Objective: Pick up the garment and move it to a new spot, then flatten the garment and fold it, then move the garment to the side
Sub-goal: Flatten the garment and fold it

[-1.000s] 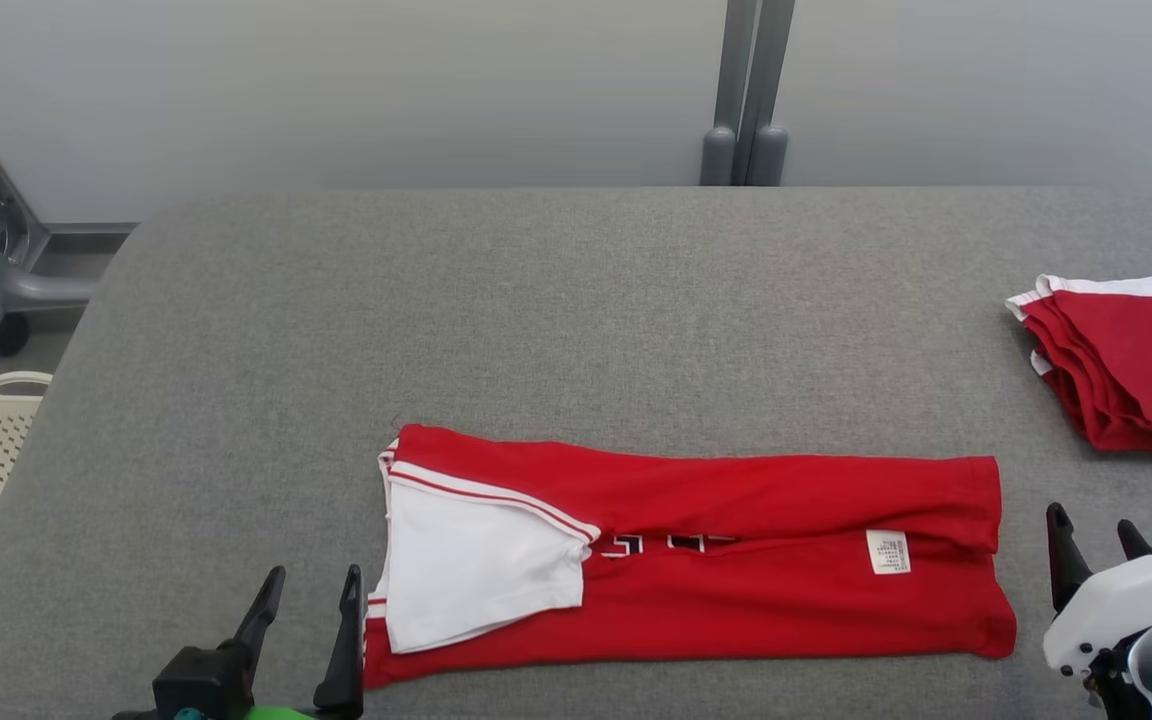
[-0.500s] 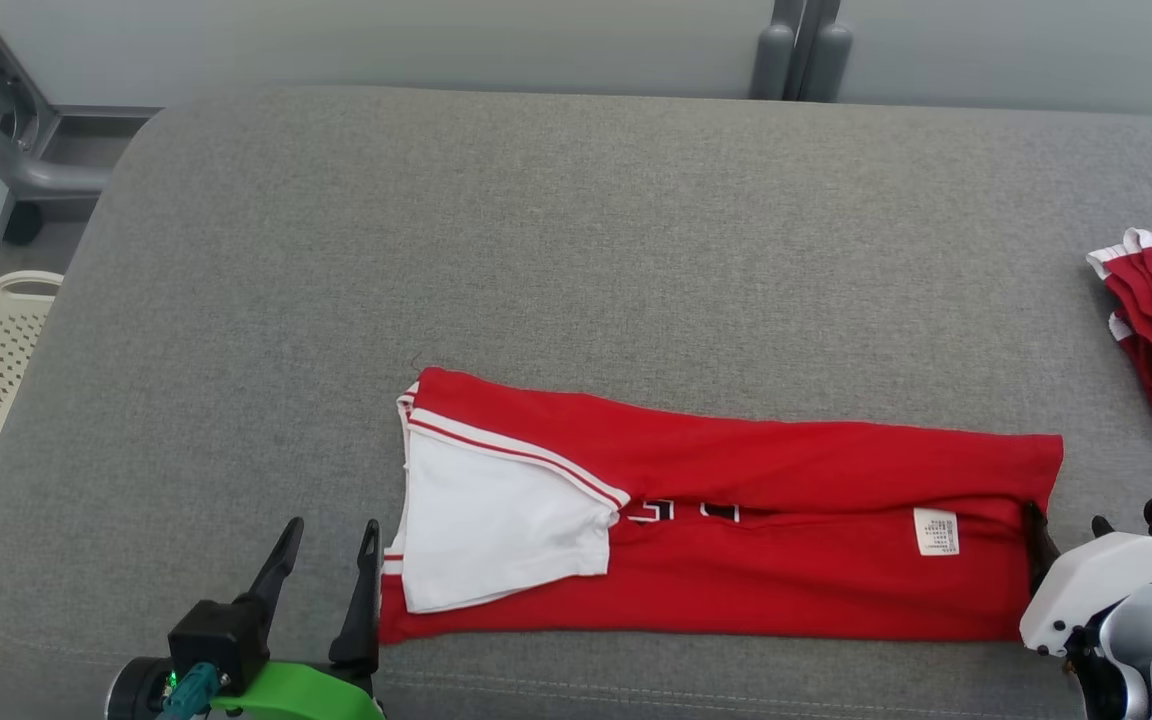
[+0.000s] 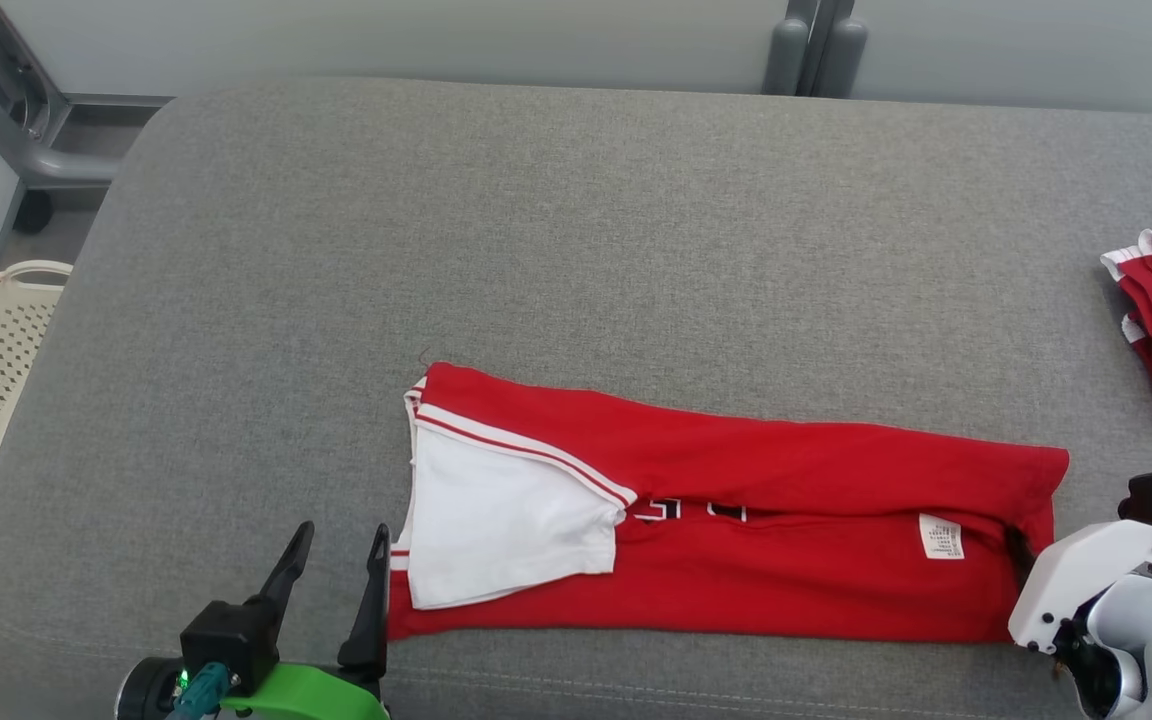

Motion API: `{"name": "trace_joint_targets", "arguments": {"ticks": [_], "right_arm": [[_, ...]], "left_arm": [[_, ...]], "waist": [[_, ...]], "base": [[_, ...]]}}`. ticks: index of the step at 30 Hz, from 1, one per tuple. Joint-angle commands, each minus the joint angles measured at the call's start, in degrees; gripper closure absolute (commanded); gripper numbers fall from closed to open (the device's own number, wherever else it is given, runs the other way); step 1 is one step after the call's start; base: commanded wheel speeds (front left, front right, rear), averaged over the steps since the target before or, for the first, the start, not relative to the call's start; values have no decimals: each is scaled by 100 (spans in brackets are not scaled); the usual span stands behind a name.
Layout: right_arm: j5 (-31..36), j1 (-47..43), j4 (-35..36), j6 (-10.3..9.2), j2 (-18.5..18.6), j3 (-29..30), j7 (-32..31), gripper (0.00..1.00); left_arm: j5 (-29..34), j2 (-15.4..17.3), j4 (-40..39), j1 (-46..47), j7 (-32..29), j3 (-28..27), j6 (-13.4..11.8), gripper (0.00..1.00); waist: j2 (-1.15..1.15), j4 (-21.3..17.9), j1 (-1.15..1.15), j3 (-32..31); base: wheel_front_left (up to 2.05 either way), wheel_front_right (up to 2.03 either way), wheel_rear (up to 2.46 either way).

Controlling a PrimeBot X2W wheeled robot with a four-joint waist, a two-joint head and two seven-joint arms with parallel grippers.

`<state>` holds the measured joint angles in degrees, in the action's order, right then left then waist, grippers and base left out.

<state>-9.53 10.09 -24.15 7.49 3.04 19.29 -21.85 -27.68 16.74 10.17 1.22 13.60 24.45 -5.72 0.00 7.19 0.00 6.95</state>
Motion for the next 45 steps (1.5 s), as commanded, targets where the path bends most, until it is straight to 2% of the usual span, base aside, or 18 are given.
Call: {"name": "trace_joint_targets", "arguments": {"ticks": [1, 3, 5, 6, 18, 25, 33, 37, 40, 43, 45], "right_arm": [[13, 24, -95, -1, -18, 3, -179, 66], [19, 62, -109, -4, -17, 45, -264, 78], [41, 111, -127, -7, -6, 68, -320, 98], [60, 139, -138, -7, -4, 87, -328, 100], [94, 233, 174, -7, 16, 735, -265, 100], [316, -112, 1098, -6, 6, 1451, -698, 100], [601, -335, 2071, -5, 2, 1811, -1283, 100], [545, -398, 2327, -5, -2, 1652, -1490, 100], [132, -475, 2431, -3, -4, 1164, -1736, 100], [-624, -527, 2434, -1, -8, 577, -1940, 100], [-817, -607, 2526, -2, -1, 138, -2023, 100]], "left_arm": [[-3, -2, 47, 109, -8, 19, 33, 0], [-12, -8, 63, 138, 4, 18, 41, 0], [-22, -12, 86, 142, 17, 18, 52, 0], [-22, -16, 109, 151, 25, 21, 57, 0], [-58, -38, 232, 180, 70, 22, 98, 0], [-91, -14, 257, 44, 99, 13, 92, 0], [-141, 8, 256, -19, 104, 38, 87, 0], [-150, 19, 269, -47, 108, 50, 91, 0], [-172, 33, 277, -58, 111, 61, 83, 0], [-188, 45, 270, -90, 108, 64, 67, 0], [-205, 53, 266, -104, 107, 67, 54, 0]], "waist": [[0, 0, 0, 14], [0, -2, 0, 34], [0, -4, 0, 57], [0, -5, 0, 67], [0, -71, 0, -46], [0, -177, 0, -263], [0, -220, 0, -419], [0, -212, 0, -491], [0, -194, 0, -564], [0, -187, 0, -613], [0, -186, 0, -631]], "base": [[0, 0, 0], [0, 0, 0], [0, 0, 0], [0, 0, 0], [0, 0, 0], [0, 0, 0], [0, 0, 0], [0, 0, 0], [0, 0, 0], [0, 0, 0], [0, 0, 0]]}}
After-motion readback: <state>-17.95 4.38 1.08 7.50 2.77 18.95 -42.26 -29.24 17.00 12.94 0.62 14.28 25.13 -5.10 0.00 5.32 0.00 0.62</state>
